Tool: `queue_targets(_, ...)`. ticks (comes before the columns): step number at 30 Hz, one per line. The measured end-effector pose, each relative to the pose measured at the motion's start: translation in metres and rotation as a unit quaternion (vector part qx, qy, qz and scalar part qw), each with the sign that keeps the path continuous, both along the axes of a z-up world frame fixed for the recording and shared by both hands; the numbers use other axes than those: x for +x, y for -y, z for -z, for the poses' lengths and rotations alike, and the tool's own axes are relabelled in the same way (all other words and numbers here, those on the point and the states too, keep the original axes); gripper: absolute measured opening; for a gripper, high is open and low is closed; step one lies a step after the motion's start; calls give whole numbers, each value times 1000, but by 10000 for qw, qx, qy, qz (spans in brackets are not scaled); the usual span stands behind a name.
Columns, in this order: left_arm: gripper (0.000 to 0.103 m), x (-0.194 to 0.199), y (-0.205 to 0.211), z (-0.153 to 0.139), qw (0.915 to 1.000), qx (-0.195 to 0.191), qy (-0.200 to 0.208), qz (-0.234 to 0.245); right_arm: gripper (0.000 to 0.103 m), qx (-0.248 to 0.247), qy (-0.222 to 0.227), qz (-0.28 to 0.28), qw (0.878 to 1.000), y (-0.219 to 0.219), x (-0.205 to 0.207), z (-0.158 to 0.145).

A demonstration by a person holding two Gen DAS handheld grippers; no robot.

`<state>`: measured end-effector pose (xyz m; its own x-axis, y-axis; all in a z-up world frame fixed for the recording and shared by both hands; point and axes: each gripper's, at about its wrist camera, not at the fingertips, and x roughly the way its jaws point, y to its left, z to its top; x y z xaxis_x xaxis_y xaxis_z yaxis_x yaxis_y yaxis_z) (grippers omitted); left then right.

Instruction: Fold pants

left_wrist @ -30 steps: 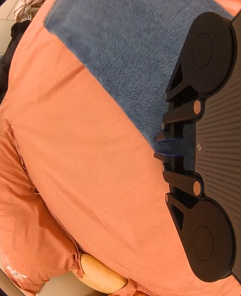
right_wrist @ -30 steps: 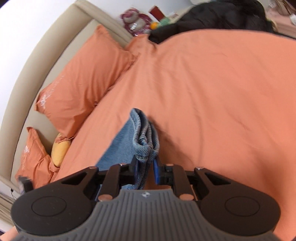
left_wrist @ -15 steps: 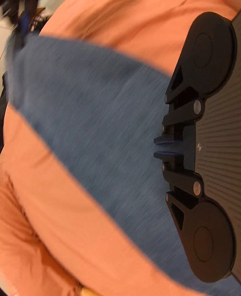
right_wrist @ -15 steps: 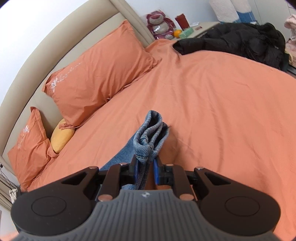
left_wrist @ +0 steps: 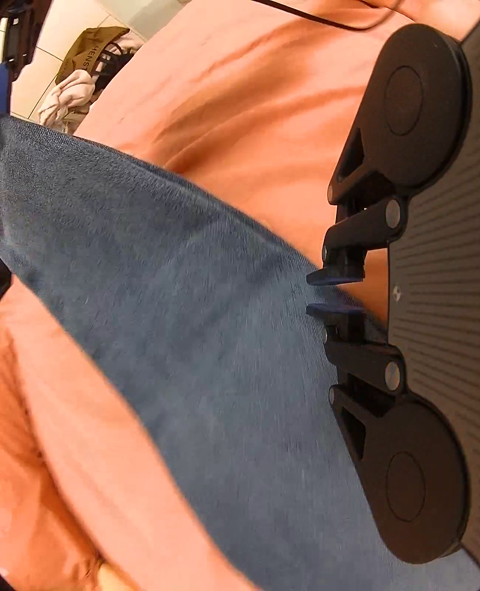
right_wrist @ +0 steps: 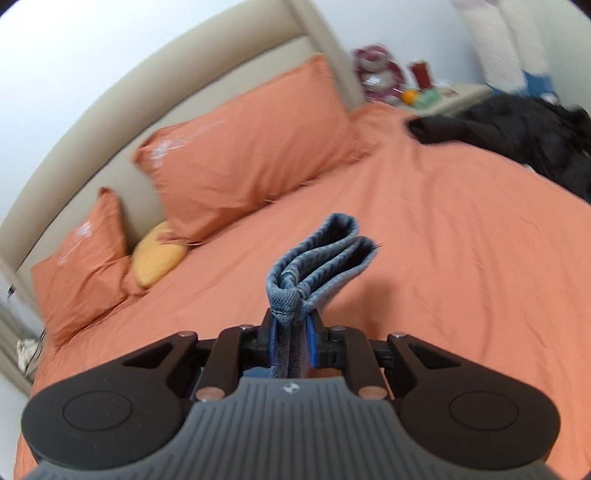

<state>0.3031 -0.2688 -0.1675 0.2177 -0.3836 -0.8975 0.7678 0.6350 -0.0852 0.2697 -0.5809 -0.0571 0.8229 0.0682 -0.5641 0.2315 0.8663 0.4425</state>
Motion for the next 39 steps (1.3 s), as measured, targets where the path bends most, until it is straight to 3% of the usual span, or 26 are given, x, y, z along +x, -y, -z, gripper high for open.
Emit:
queue_targets(8, 17, 24, -108, -44, 9938, 269, 619, -885, 12, -623, 335, -1161, 9907, -115, 16, -58)
queue_targets(14, 20, 34, -185, -59, 9842, 362, 894, -1488, 12, -1038, 192, -1920, 9757, -221, 34, -58)
queue_targets(19, 21, 36, -227, -69, 9767, 321, 1019, -1863, 12, -989, -240, -2419, 9650, -301, 49, -24)
queue_targets(25, 21, 23, -267, -62, 9730, 255, 1043, -2041, 12, -897, -1081, -2867, 9477, -379, 64, 57)
queue_targets(28, 21, 16, -277, -54, 9723, 220, 977, -2114, 12, -1061, -1501, -2940, 9380, -405, 63, 98)
queue_targets(31, 21, 20, -285, -44, 9714, 131, 774, -2240, 13, -1358, -1719, -2986, 9289, -421, 63, 119)
queue_targets(33, 25, 19, -288, -39, 9711, 95, 666, -2288, 26, -1405, -1817, -3035, 9247, -424, 63, 122)
queue_targets(36, 35, 19, -291, -36, 9690, 139, 610, -2388, 49, -1014, -1868, -3118, 9260, -424, 68, 110)
queue_targets(39, 37, 23, -293, -30, 9639, 295, 527, -2592, 53, -927, -1752, -2963, 9343, -421, 74, 98)
